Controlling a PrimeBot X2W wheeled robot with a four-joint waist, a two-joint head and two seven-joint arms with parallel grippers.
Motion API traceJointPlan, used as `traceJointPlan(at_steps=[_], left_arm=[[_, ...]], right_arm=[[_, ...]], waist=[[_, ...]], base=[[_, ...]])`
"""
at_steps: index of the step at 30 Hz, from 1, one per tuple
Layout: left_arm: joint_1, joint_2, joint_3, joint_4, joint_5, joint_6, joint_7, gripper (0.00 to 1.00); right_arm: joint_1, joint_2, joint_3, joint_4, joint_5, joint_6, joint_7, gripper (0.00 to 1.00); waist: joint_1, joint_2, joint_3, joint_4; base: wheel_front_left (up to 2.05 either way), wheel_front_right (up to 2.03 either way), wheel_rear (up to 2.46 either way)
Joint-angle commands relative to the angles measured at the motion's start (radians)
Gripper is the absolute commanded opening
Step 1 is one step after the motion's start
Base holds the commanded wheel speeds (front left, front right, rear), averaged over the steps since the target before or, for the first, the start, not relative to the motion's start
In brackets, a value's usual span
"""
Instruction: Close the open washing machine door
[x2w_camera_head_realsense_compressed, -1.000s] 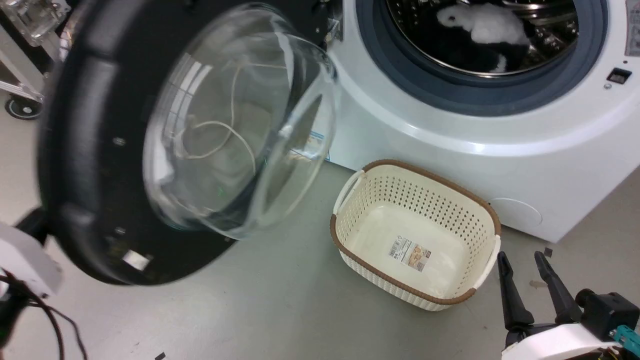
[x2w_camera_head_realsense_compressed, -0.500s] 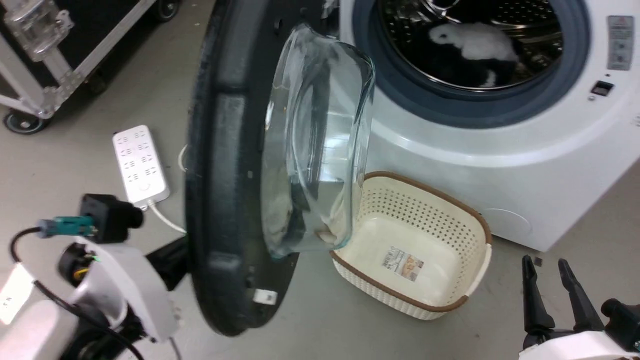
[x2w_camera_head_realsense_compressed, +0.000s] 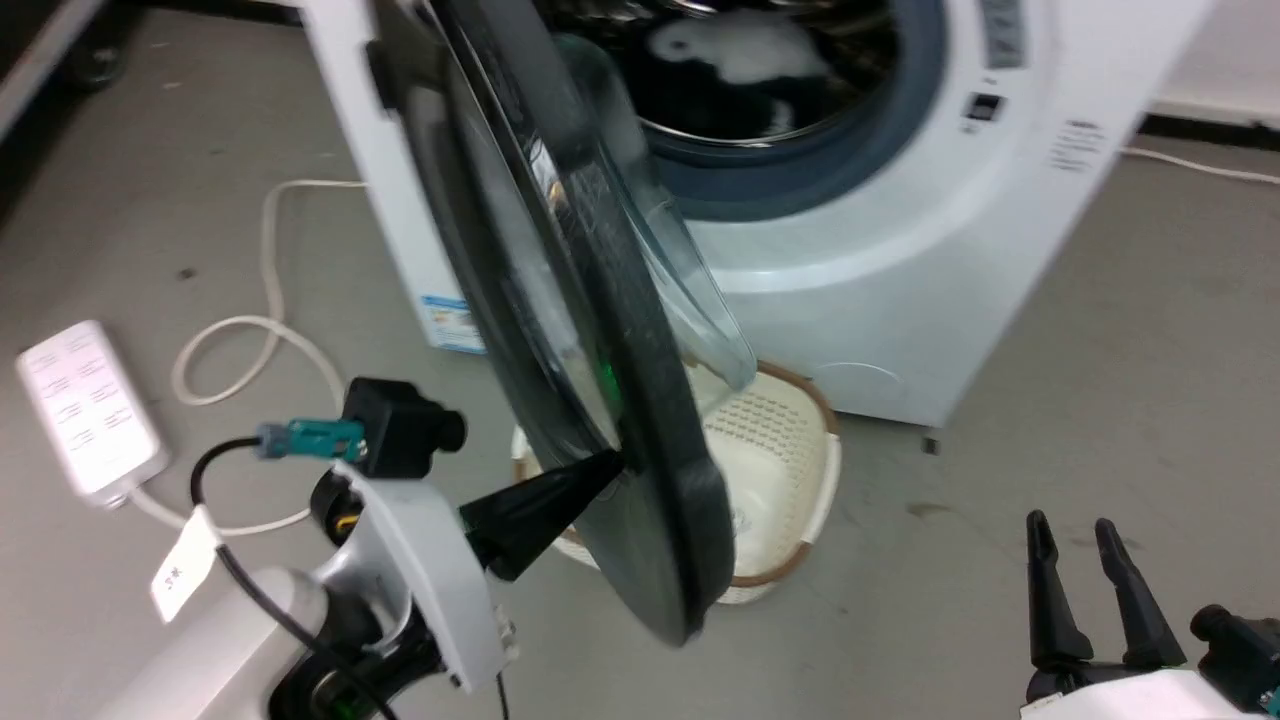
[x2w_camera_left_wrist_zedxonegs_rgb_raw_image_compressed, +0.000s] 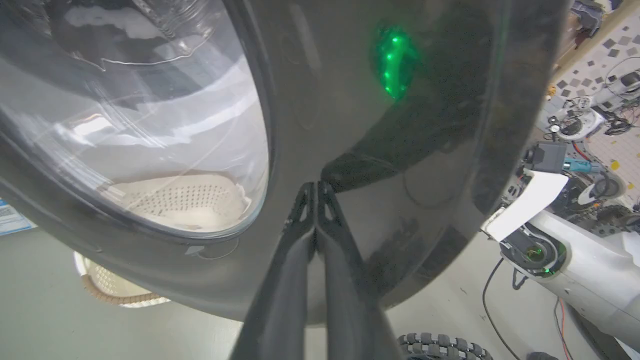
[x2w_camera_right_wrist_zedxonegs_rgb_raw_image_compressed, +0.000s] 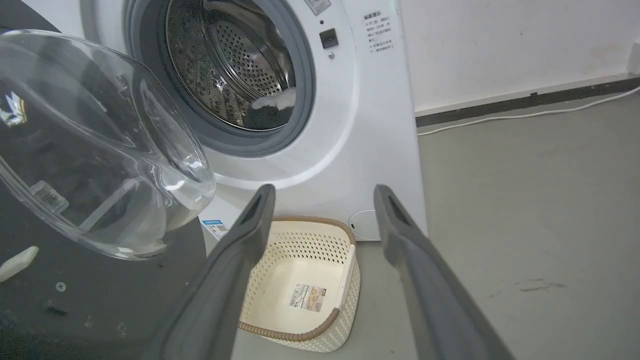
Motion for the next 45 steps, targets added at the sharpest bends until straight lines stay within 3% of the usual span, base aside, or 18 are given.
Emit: traceJointPlan(at_steps=[1,11,17,23,26,31,36,42,45], left_arm=[[-0.030,-0.001,-0.018,0.009,-0.017,-0.007,-0.010,0.00],[-0.209,-0.158,-0.060,0.293,0.093,-0.004,-0.129,0.00],[-0.301,-0.221,-0.042,0.446,0.169,0.051,-0.212,0.00],[-0.381,-0.270,-0.007,0.559,0.203,0.096,-0.292,0.00],[-0.412,-0.291,0.011,0.599,0.204,0.108,-0.324,0.00],[-0.421,-0.313,0.022,0.635,0.173,0.087,-0.329,0.00],[-0.396,-0.294,0.079,0.624,0.130,0.088,-0.372,0.00],[-0.346,-0.227,0.169,0.571,0.151,0.144,-0.491,0.00],[-0.304,-0.186,0.209,0.524,0.212,0.194,-0.519,0.00]], right_arm=[[0.010,0.000,0.003,0.004,0.013,0.001,-0.010,1.00],[-0.006,0.000,0.047,-0.031,0.045,0.001,-0.013,1.00],[-0.030,0.000,0.090,-0.043,0.060,0.001,-0.013,1.00],[-0.041,0.000,0.113,-0.051,0.074,0.001,-0.013,1.00],[-0.041,0.000,0.117,-0.053,0.076,0.001,-0.013,1.00],[-0.037,0.000,0.111,-0.048,0.073,0.001,-0.013,1.00],[-0.025,0.000,0.103,-0.039,0.058,0.001,-0.013,1.00],[-0.006,0.000,0.083,-0.023,0.038,0.001,-0.013,1.00],[-0.001,0.000,0.079,-0.017,0.030,0.001,-0.013,1.00]], waist=[[0.0000,-0.0001,0.014,-0.068],[0.0000,-0.0001,0.050,-0.233],[0.0000,-0.0001,0.076,-0.309],[0.0000,-0.0001,0.089,-0.343],[0.0000,-0.0001,0.091,-0.342],[0.0000,-0.0001,0.072,-0.316],[0.0000,-0.0001,0.034,-0.259],[0.0000,-0.0001,-0.020,-0.174],[0.0000,-0.0001,-0.040,-0.138]], base=[[0.00,0.00,0.00],[0.00,0.00,0.00],[0.00,0.00,0.00],[0.00,0.00,0.00],[0.00,0.00,0.00],[0.00,0.00,0.00],[0.00,0.00,0.00],[0.00,0.00,0.00],[0.00,0.00,0.00]])
